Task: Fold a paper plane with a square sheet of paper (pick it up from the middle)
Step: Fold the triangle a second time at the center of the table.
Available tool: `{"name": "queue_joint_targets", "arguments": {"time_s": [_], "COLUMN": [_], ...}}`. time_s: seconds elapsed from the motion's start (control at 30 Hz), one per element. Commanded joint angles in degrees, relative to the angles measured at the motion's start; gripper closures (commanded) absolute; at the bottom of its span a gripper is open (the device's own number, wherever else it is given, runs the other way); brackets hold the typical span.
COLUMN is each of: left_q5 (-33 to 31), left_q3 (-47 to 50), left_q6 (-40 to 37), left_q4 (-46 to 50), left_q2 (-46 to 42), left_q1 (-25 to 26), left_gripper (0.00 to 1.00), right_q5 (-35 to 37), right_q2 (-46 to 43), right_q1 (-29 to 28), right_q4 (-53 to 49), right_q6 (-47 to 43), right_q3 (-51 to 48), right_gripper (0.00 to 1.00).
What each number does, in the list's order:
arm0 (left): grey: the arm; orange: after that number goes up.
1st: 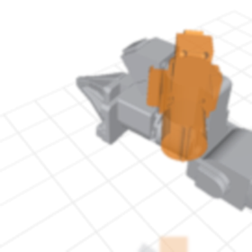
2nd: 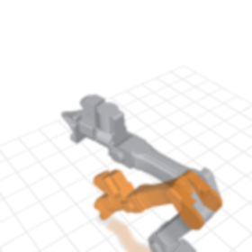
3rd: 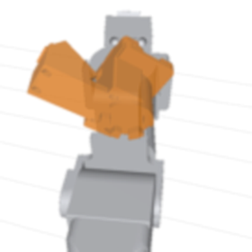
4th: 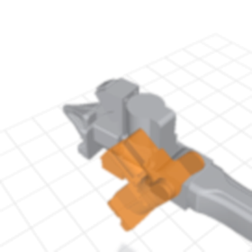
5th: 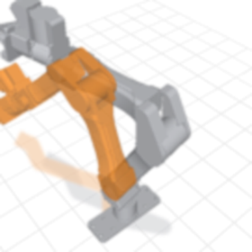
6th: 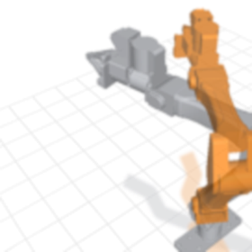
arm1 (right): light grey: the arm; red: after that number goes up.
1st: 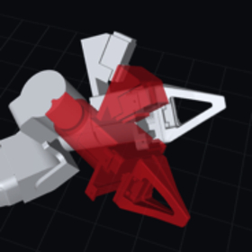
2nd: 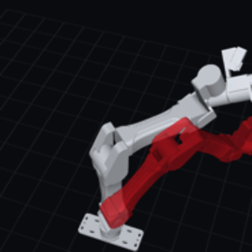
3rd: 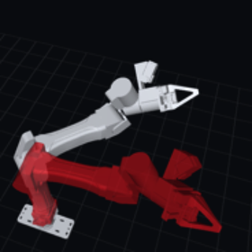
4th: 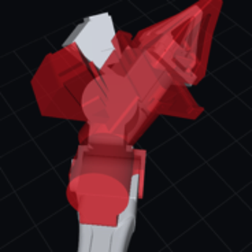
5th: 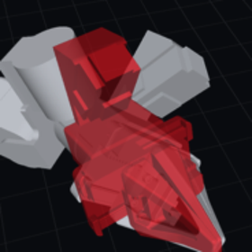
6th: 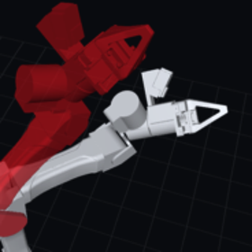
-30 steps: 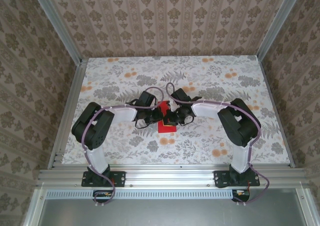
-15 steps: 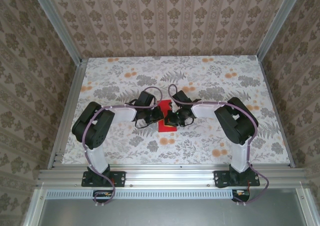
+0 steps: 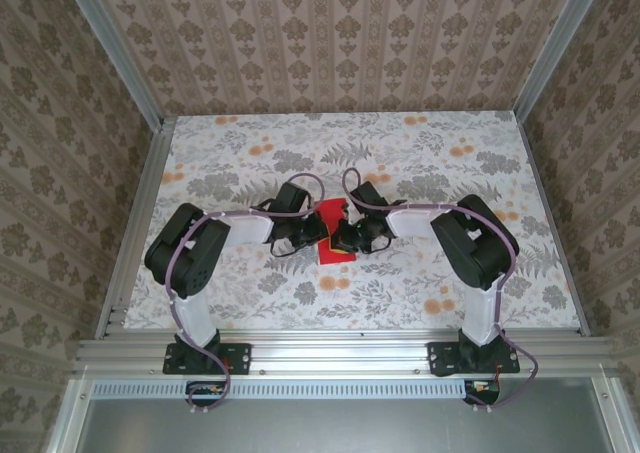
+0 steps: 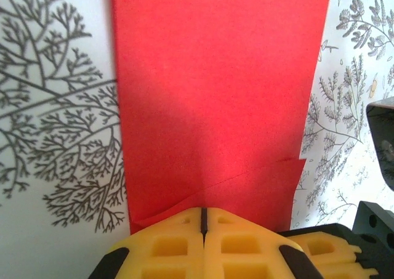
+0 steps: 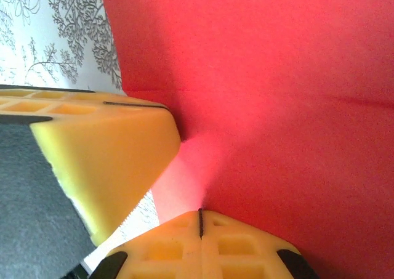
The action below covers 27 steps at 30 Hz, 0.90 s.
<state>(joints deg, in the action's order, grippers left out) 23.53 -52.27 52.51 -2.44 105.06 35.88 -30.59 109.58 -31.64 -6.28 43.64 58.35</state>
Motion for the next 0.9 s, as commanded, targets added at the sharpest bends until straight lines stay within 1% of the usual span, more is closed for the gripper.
{"name": "queue_joint_targets", "arguments": {"time_s": [0.0,0.23,0.4,0.47,0.57,0.63,0.87], "left_q5": [-3.04,-2.96,-2.87,-2.96,-3.09,-2.96,-2.87], "left_q3": [2.7,2.49,2.0,1.91,1.76,1.52,1.1], "left_q6": [-0.47,-0.97,-1.27,-1.27,-1.12,-1.11,-1.36], "left_q4": [5.6,5.94,6.2,6.14,6.22,6.22,6.65], "left_q2": [1.75,1.91,2.17,2.17,2.26,2.26,2.42], "left_q1": [-0.89,-1.38,-1.36,-1.42,-1.34,-1.34,-1.25], "left_gripper": [1.0,1.0,1.0,1.0,1.0,1.0,1.0], "right_q5": [2.42,4.1,2.2,1.42,-0.03,-0.69,-2.38], "right_q2": [-2.11,-9.31,-11.76,-10.9,-7.4,-5.34,1.15], "right_q1": [1.93,4.33,4.67,4.24,3.52,3.17,2.73], "right_q4": [-8.69,-12.76,-11.41,-10.38,-9.32,-8.06,-9.03], "right_q6": [-1.38,-3.52,-4.11,-3.74,-3.24,-2.87,-4.32], "right_q3": [-4.99,-10.65,-7.53,-4.6,0.01,1.55,6.48], "right_gripper": [0.95,0.95,0.94,0.94,0.94,0.94,0.94]}}
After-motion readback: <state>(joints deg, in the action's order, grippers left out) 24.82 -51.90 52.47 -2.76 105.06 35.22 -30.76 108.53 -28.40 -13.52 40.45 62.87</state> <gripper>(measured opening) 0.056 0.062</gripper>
